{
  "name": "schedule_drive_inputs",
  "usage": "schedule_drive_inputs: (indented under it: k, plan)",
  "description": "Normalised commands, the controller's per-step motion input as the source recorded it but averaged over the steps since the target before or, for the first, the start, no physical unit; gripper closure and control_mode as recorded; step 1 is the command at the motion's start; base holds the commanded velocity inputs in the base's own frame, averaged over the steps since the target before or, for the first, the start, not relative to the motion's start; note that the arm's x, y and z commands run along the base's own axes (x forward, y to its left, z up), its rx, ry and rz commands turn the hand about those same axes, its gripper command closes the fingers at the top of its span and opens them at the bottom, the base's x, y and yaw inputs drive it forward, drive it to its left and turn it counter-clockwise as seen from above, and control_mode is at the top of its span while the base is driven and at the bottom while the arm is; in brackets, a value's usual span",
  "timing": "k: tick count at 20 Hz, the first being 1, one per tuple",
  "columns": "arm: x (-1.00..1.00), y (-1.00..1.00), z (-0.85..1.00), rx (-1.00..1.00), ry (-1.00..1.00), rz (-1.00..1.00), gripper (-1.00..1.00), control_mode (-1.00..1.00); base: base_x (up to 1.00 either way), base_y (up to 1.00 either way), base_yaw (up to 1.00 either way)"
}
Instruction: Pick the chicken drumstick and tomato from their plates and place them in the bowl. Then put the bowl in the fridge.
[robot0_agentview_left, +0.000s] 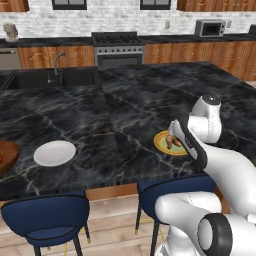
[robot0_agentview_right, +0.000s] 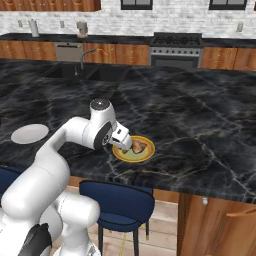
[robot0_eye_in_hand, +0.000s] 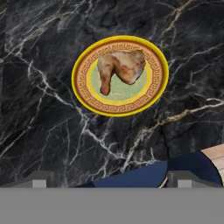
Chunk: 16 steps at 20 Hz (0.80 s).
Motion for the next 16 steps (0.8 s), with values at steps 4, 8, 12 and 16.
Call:
schedule_drive_inputs:
  k: [4,8,12,16]
  plan:
    - [0.00,0.00,0.00,0.00,0.00,0.00,-1.00,-1.00,0.00,0.00,0.00]
    - [0.00,0.00,0.00,0.00,0.00,0.00,-1.00,-1.00,0.00,0.00,0.00]
    - [-0.18,0.05,0.00,-0.10,-0.14,-0.02,-1.00,-1.00,0.00,0.00,0.00]
    - [0.16,0.02,-0.11,-0.01,0.08,-0.08,-1.00,-1.00,0.00,0.00,0.00]
